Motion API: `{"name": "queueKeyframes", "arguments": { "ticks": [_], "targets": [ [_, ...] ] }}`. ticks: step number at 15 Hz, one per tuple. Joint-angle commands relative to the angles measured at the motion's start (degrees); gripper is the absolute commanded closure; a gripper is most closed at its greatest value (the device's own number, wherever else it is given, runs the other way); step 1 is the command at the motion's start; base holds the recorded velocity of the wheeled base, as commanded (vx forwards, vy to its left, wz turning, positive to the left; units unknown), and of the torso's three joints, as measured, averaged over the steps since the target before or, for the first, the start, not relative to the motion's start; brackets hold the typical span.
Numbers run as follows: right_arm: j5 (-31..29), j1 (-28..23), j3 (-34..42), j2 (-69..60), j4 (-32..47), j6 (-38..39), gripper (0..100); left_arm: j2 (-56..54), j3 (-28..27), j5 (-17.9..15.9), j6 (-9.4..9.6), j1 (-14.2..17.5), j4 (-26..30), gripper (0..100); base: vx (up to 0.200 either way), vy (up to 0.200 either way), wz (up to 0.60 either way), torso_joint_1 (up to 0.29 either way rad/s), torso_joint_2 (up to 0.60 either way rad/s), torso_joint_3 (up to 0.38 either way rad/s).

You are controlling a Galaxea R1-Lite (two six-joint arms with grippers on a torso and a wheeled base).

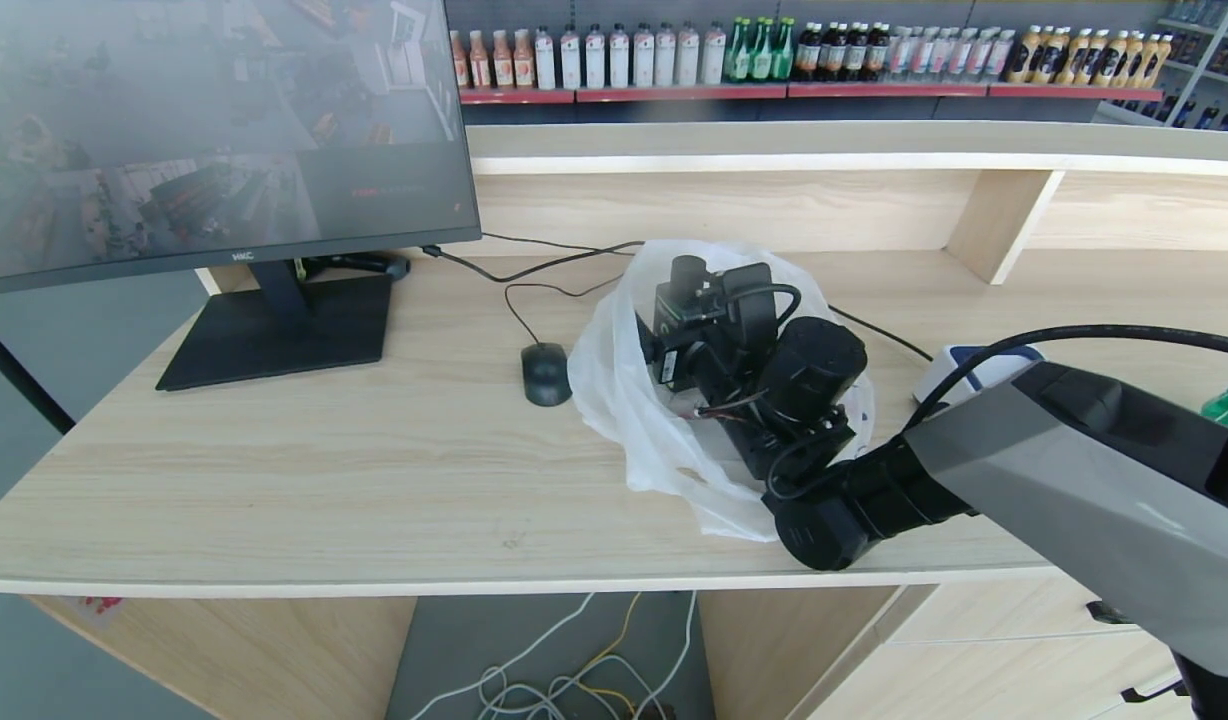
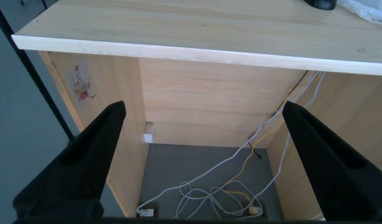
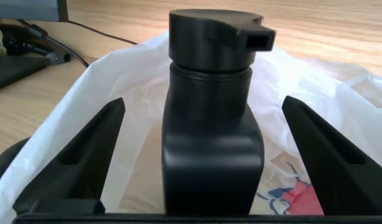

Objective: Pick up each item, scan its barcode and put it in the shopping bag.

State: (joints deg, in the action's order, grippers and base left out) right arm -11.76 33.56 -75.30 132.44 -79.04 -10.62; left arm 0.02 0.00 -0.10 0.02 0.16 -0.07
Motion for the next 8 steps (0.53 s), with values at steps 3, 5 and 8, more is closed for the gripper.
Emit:
{"name": "queueKeyframes", "arguments": {
  "ticks": [3,5,8],
  "targets": [
    [-0.01,0.01,0.07,-2.89,0.12,-0.37,0,-0.02,0.0,0.01,-0.02,0.02,-0.01,0,0.0,0.0,0.0,0.0,0.0,0.0],
    [0.07,0.01,-0.02,-4.03,0.38,-0.37,0,-0.02,0.0,0.01,-0.02,0.02,-0.01,0,0.0,0.0,0.0,0.0,0.0,0.0],
    [0.16,-0.69,-0.02,-6.32,0.73,-0.37,0,-0.02,0.0,0.01,-0.02,0.02,-0.01,0,0.0,0.0,0.0,0.0,0.0,0.0]
  ]
}}
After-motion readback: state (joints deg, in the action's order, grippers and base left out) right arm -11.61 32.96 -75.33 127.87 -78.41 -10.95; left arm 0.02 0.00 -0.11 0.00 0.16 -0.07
